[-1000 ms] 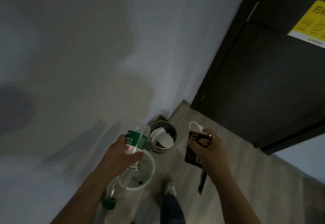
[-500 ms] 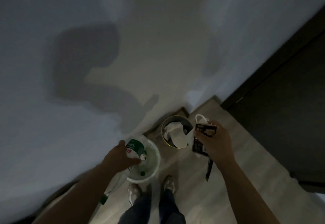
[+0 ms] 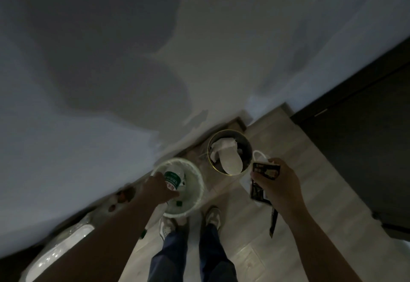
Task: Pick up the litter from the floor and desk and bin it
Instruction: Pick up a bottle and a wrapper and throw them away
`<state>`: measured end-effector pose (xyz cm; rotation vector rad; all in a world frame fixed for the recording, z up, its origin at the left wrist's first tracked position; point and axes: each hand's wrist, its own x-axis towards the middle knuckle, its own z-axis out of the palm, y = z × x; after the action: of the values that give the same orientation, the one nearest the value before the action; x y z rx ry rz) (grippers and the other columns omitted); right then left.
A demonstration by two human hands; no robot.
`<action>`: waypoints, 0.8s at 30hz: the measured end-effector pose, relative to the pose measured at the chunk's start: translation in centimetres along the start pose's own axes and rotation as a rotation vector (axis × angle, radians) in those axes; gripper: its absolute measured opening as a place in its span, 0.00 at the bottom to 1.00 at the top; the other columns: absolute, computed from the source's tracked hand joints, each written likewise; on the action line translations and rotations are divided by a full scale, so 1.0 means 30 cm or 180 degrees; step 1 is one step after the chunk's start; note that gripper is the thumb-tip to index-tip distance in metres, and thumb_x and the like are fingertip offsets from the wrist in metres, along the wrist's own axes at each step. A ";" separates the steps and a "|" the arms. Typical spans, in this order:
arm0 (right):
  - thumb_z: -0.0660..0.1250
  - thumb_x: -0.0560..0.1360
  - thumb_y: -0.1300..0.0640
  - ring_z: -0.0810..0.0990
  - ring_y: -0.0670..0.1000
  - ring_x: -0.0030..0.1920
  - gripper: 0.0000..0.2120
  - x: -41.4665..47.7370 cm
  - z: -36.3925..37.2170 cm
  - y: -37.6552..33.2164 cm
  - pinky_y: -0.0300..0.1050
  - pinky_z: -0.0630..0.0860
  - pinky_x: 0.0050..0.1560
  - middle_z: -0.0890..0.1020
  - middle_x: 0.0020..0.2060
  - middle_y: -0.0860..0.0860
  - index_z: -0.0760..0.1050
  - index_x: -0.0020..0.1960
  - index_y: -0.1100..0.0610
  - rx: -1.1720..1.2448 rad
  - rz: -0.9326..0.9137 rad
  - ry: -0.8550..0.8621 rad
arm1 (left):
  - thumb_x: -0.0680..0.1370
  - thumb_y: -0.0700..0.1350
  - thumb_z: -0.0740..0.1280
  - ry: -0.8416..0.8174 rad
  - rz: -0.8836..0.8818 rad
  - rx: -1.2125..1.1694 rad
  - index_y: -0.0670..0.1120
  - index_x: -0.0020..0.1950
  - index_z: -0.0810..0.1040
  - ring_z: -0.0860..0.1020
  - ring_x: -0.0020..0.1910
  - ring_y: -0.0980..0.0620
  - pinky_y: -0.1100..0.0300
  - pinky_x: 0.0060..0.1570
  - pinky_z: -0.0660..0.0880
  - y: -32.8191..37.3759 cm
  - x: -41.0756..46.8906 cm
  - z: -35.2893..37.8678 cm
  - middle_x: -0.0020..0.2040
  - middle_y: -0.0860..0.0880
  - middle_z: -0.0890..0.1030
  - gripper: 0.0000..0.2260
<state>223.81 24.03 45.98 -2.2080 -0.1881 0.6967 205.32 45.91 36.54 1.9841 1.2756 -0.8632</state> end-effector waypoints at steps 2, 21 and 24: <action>0.74 0.70 0.60 0.80 0.42 0.37 0.12 0.030 0.022 0.026 0.27 0.70 0.26 0.81 0.38 0.48 0.74 0.47 0.50 -0.0049 0.0025 -0.0036 | 0.70 0.59 0.72 0.0195 -0.0011 0.0258 0.43 0.66 0.65 0.75 0.59 0.43 0.57 0.46 0.69 0.000 0.013 0.012 0.60 0.42 0.73 0.33; 0.67 0.75 0.57 0.79 0.55 0.40 0.17 0.502 0.309 0.384 0.40 0.66 0.33 0.81 0.46 0.61 0.75 0.58 0.67 -0.0390 0.1063 -0.0195 | 0.77 0.53 0.65 -0.0021 0.0764 0.0466 0.46 0.67 0.70 0.74 0.62 0.48 0.60 0.57 0.68 0.148 0.120 0.034 0.63 0.46 0.75 0.21; 0.67 0.76 0.55 0.78 0.62 0.56 0.21 0.638 0.363 0.420 0.44 0.67 0.44 0.79 0.56 0.65 0.72 0.63 0.68 -0.0439 0.1028 -0.0182 | 0.77 0.53 0.65 0.0047 0.0822 0.0488 0.46 0.64 0.72 0.75 0.59 0.50 0.63 0.50 0.67 0.176 0.182 0.049 0.60 0.47 0.77 0.19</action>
<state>232.84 29.36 22.88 -2.3787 0.0984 0.9476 211.68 45.80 32.14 2.2191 0.9567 -0.8404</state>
